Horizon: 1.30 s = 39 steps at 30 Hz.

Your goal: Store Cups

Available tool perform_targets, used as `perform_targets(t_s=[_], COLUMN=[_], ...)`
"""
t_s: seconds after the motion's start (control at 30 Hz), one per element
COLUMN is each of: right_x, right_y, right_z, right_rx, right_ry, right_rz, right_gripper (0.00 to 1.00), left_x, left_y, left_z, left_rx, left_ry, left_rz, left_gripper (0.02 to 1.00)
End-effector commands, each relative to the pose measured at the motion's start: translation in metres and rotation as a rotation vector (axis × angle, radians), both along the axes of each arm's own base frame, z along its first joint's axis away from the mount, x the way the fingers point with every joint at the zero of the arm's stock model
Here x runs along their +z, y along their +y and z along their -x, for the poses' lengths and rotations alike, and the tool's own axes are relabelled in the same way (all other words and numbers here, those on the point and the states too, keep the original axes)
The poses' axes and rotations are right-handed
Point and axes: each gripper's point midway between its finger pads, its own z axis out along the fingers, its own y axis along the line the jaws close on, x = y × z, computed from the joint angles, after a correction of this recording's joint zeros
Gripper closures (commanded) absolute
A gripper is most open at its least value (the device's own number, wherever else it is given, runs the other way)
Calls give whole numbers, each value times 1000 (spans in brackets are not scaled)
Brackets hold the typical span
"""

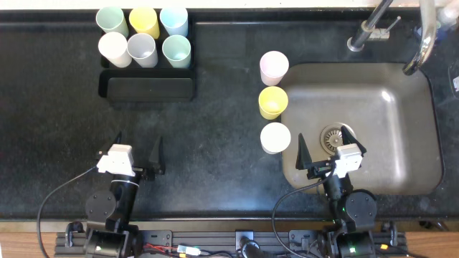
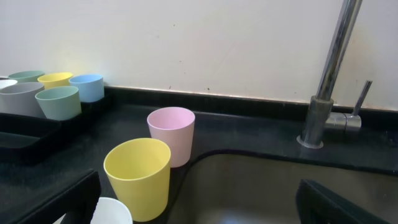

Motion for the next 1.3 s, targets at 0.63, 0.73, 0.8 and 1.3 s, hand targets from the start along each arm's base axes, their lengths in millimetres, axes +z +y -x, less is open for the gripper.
perform_targets(t_s=[0.63,0.73,0.8,1.3], right_x=[-4,-4,-4,-4], right_y=[-3,-3,-3,-3], right_z=[-1,-1,-1,-1], right_rx=[-17,-17,-17,-17], right_ry=[5,4,4,4], right_rz=[1,1,1,1], right_gripper=[3,5,3,3], left_x=[50,80,101,92], left_y=[-38,-61,-79,-220], left_z=[-54,-87,-111,-205], left_rx=[-149,-189,-199,-73], left_ry=[301,377,398,806], left_rz=[-16,-42,-62,-6], left_gripper=[18,18,18,20])
